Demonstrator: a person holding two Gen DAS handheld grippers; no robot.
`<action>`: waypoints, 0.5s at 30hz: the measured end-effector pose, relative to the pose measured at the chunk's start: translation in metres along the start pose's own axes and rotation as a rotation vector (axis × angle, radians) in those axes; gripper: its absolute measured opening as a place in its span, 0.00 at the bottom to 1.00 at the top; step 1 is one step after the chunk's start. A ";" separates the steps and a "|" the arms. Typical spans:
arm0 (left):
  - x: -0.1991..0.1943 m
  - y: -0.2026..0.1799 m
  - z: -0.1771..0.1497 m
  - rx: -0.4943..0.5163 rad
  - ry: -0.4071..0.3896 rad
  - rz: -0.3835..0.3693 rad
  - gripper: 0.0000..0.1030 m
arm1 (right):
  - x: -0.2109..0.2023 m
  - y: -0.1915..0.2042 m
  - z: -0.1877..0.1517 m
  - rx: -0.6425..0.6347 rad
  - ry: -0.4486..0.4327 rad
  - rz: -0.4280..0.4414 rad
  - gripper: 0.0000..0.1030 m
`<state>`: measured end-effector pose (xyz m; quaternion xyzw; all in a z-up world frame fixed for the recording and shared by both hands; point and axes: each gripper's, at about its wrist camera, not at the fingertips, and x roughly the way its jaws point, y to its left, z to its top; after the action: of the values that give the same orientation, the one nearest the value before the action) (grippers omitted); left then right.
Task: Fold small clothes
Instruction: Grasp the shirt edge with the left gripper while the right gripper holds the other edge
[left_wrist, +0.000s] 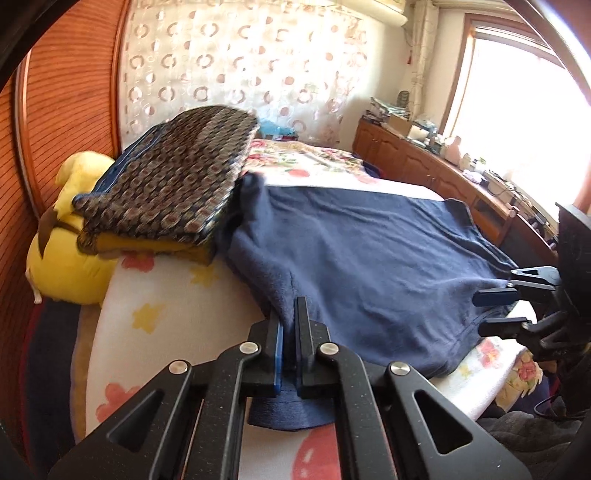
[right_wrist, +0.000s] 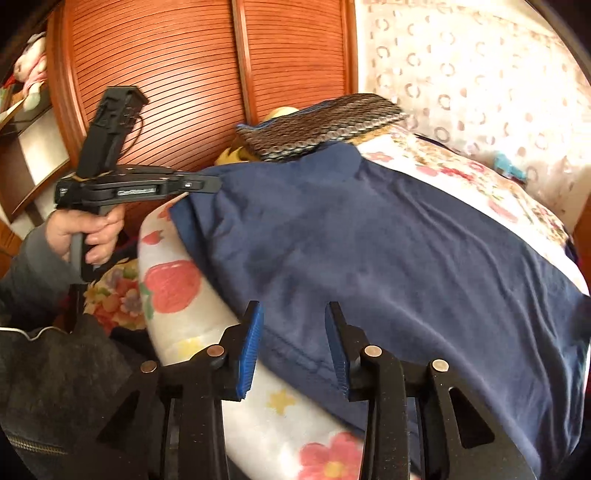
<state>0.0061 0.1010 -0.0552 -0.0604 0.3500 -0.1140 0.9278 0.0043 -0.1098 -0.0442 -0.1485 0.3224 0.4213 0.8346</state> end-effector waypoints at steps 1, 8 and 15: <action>0.001 -0.005 0.004 0.009 -0.005 -0.009 0.05 | -0.003 -0.003 -0.002 0.009 -0.005 -0.008 0.35; 0.020 -0.054 0.041 0.095 -0.021 -0.115 0.04 | -0.028 -0.029 -0.015 0.083 -0.045 -0.101 0.35; 0.048 -0.144 0.085 0.249 -0.009 -0.248 0.04 | -0.071 -0.070 -0.048 0.194 -0.102 -0.210 0.35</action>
<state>0.0727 -0.0480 0.0058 0.0118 0.3191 -0.2699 0.9084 0.0090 -0.2198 -0.0347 -0.0785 0.3016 0.3058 0.8997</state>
